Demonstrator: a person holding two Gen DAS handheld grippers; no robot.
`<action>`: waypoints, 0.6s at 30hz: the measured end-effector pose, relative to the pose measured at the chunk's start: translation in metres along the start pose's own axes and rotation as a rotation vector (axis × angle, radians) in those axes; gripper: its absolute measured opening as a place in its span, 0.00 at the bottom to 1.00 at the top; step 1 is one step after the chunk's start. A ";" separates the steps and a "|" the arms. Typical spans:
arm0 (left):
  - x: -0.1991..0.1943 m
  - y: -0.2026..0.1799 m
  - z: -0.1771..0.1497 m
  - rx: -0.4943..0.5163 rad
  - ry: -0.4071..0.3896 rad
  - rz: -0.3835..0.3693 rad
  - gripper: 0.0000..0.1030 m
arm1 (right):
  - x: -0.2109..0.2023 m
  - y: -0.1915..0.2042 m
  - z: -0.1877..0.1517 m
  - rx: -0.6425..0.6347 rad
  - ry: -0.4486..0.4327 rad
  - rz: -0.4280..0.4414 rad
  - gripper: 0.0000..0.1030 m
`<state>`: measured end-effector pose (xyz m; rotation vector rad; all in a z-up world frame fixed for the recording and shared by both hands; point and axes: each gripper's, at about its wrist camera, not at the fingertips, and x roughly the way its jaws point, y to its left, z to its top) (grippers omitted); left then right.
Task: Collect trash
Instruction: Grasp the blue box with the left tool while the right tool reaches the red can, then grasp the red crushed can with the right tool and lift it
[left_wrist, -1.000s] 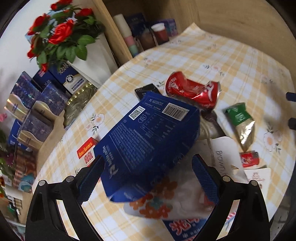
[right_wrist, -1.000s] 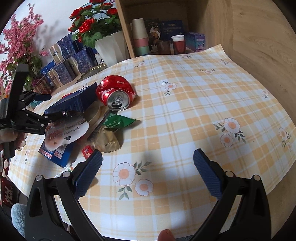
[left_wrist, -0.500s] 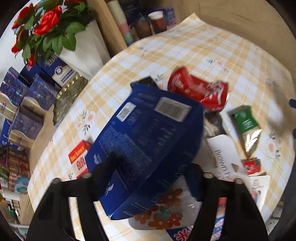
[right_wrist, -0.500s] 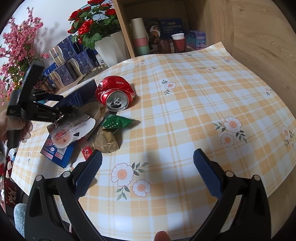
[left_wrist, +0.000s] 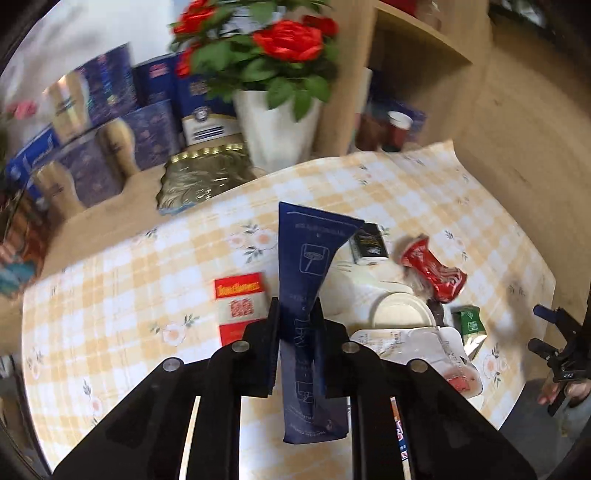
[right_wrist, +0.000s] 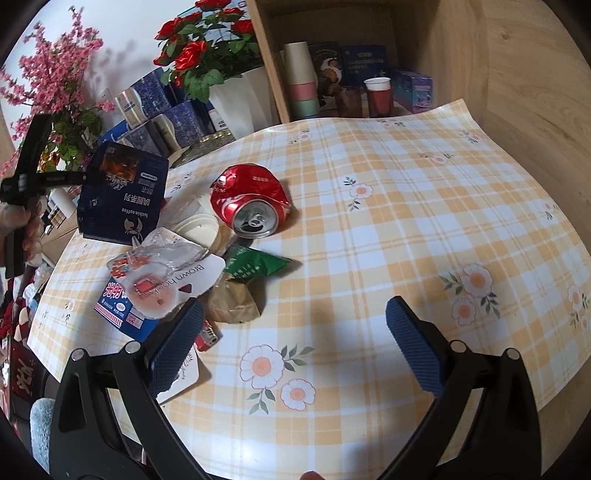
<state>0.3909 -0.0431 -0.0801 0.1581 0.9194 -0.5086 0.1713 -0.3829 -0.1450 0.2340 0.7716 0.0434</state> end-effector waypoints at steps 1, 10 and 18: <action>-0.001 0.005 -0.002 -0.026 -0.007 -0.021 0.15 | 0.001 0.001 0.001 -0.003 0.003 0.003 0.94; 0.020 -0.010 -0.025 0.036 0.006 -0.012 0.15 | 0.025 0.017 0.033 -0.084 0.051 0.024 0.94; 0.028 -0.014 -0.041 -0.037 0.001 -0.026 0.15 | 0.093 0.057 0.089 -0.213 0.132 -0.011 0.94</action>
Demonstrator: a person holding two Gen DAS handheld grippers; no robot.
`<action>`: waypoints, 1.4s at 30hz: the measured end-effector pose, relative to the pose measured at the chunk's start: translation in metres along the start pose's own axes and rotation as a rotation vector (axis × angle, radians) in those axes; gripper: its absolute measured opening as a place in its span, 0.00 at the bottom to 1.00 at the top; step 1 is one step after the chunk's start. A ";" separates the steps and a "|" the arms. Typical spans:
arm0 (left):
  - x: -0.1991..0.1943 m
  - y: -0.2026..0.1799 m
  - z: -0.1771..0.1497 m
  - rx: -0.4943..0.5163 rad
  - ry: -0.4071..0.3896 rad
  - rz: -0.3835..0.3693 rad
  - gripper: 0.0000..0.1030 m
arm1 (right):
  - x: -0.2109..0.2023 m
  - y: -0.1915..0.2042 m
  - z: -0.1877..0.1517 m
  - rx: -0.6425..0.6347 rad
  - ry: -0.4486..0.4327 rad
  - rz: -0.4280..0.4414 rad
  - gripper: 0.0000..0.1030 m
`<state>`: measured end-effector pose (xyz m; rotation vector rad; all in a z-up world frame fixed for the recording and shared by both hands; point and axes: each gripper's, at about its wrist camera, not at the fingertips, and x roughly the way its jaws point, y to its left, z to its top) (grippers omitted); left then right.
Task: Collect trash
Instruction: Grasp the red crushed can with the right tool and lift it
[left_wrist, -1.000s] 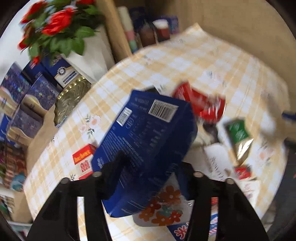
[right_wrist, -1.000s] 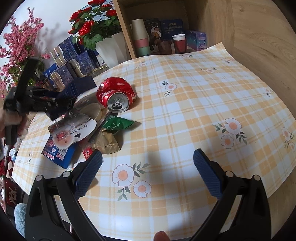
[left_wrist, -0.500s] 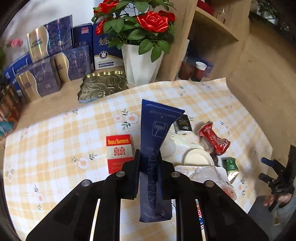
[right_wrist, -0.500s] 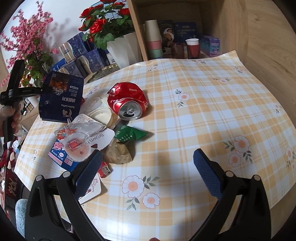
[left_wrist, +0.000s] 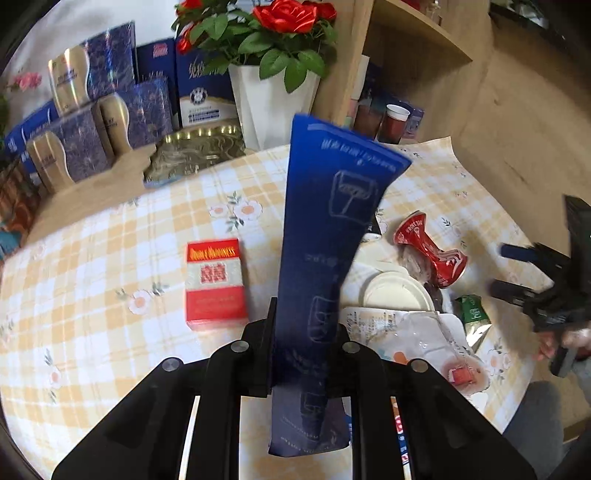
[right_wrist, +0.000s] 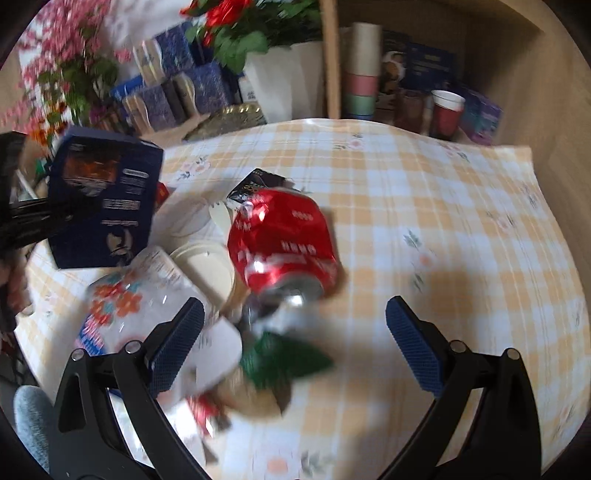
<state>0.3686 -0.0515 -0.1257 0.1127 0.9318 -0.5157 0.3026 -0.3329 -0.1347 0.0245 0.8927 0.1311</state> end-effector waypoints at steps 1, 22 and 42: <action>0.001 0.000 -0.002 -0.010 0.004 0.000 0.15 | 0.011 0.006 0.009 -0.015 0.019 -0.008 0.94; -0.049 0.012 -0.016 -0.087 -0.118 0.022 0.13 | 0.042 -0.033 0.063 0.254 0.152 0.026 0.12; -0.190 -0.052 -0.119 -0.056 -0.260 -0.016 0.13 | -0.134 0.005 -0.080 0.260 -0.129 0.275 0.12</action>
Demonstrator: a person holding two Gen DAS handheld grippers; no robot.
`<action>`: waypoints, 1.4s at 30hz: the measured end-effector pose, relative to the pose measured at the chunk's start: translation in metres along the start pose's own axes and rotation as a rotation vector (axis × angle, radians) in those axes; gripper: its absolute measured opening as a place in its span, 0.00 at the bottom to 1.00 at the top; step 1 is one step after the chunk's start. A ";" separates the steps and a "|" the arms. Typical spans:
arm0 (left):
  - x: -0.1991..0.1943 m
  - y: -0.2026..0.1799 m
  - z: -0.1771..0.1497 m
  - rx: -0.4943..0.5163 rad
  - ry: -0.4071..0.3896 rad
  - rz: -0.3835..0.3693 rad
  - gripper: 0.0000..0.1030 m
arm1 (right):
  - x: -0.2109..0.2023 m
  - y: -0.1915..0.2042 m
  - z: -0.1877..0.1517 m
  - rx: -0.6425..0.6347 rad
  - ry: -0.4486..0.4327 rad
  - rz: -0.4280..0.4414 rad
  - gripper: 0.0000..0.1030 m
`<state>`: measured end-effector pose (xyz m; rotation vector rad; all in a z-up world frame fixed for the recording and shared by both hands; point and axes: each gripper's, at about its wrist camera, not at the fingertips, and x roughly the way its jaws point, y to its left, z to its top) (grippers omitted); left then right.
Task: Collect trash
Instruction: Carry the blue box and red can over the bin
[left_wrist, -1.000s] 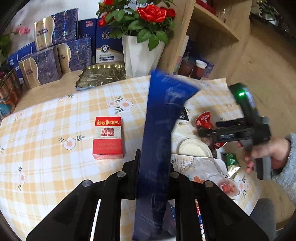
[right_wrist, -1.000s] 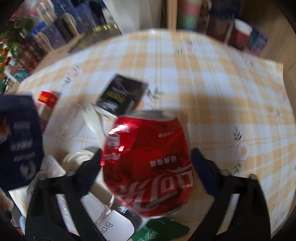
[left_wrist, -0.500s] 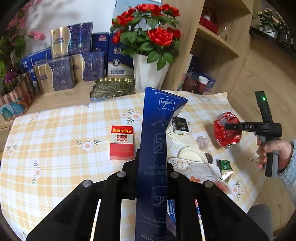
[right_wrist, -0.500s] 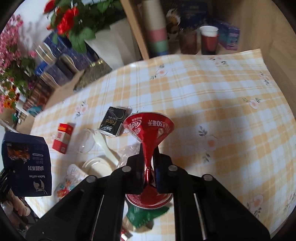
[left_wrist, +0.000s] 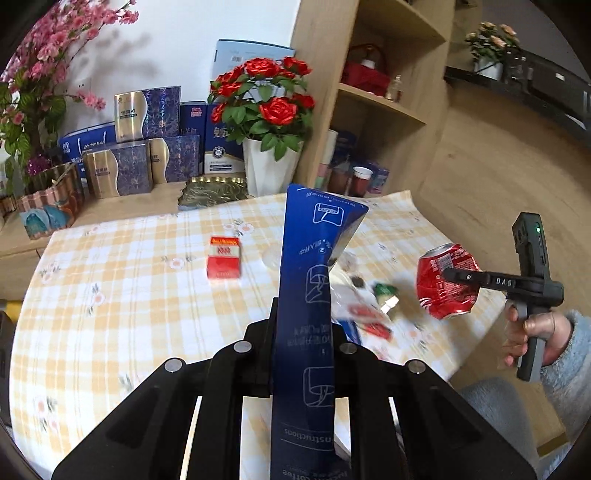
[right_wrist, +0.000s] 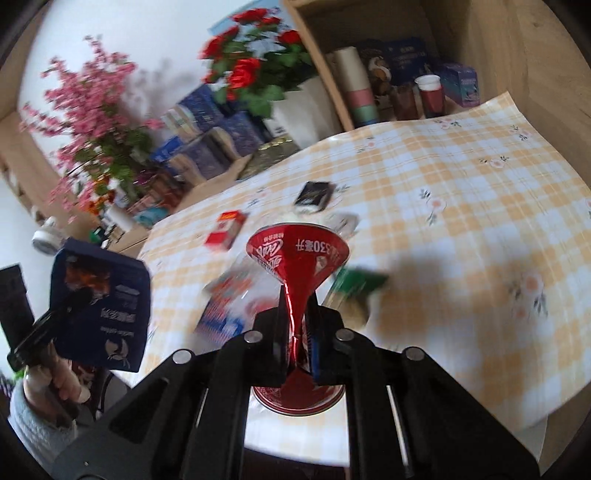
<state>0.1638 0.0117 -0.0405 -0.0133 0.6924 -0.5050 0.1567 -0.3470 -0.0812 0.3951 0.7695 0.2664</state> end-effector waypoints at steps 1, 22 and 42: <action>-0.008 -0.003 -0.009 -0.006 0.001 -0.010 0.13 | -0.005 0.003 -0.009 -0.004 -0.004 0.012 0.11; -0.066 -0.044 -0.158 -0.075 0.096 -0.056 0.13 | 0.034 0.055 -0.204 -0.189 0.397 0.035 0.12; -0.041 -0.070 -0.178 0.099 0.132 -0.044 0.13 | -0.003 0.035 -0.175 -0.172 0.090 -0.057 0.94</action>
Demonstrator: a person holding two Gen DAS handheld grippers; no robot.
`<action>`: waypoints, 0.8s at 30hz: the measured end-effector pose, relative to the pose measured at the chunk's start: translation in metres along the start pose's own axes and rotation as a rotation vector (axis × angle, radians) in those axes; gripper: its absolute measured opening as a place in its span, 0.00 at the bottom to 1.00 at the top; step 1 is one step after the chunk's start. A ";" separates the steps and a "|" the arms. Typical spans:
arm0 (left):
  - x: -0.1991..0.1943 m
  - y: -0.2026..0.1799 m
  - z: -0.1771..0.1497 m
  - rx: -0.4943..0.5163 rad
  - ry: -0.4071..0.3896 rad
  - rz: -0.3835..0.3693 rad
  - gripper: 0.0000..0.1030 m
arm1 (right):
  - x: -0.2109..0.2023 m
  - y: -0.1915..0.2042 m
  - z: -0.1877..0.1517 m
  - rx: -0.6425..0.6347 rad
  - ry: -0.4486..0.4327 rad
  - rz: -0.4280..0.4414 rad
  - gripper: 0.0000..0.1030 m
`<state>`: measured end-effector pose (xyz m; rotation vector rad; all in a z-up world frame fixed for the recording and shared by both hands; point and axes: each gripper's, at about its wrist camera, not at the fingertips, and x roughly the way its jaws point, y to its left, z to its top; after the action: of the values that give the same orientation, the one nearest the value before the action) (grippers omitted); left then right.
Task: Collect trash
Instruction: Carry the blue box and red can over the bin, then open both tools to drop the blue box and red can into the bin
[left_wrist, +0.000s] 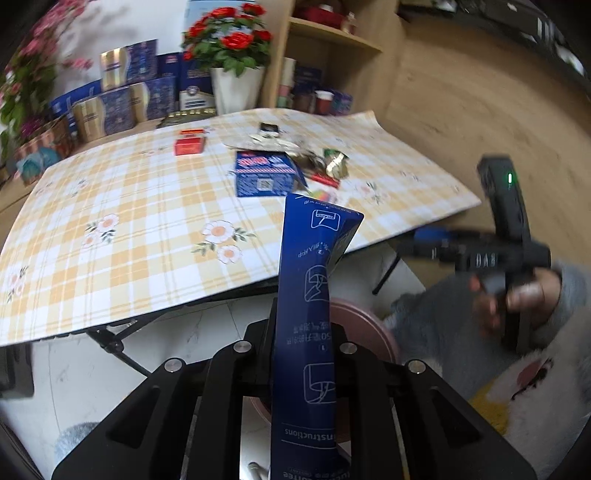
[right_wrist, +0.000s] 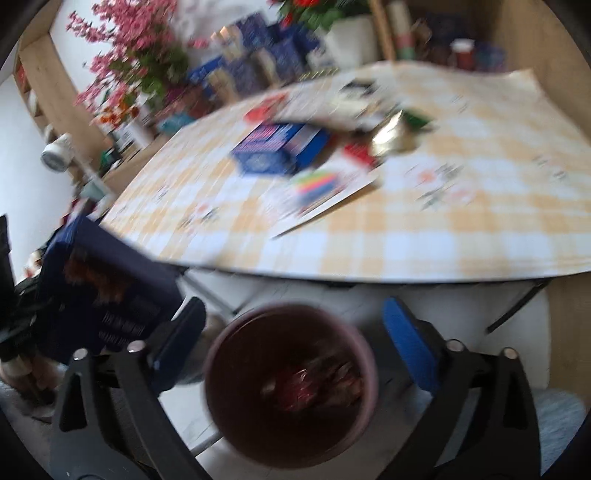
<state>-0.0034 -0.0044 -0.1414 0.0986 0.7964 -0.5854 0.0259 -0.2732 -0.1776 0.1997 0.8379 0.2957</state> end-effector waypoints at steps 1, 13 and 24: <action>0.004 -0.002 -0.001 0.013 0.005 -0.006 0.13 | -0.003 -0.004 0.000 -0.008 -0.027 -0.037 0.94; 0.076 -0.024 -0.009 0.136 0.028 -0.115 0.14 | 0.001 -0.026 -0.017 0.033 -0.096 -0.186 0.94; 0.112 -0.013 -0.023 0.069 0.154 -0.107 0.14 | 0.003 -0.036 -0.019 0.093 -0.084 -0.200 0.94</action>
<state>0.0360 -0.0599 -0.2342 0.1660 0.9348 -0.7131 0.0199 -0.3051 -0.2029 0.2112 0.7825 0.0603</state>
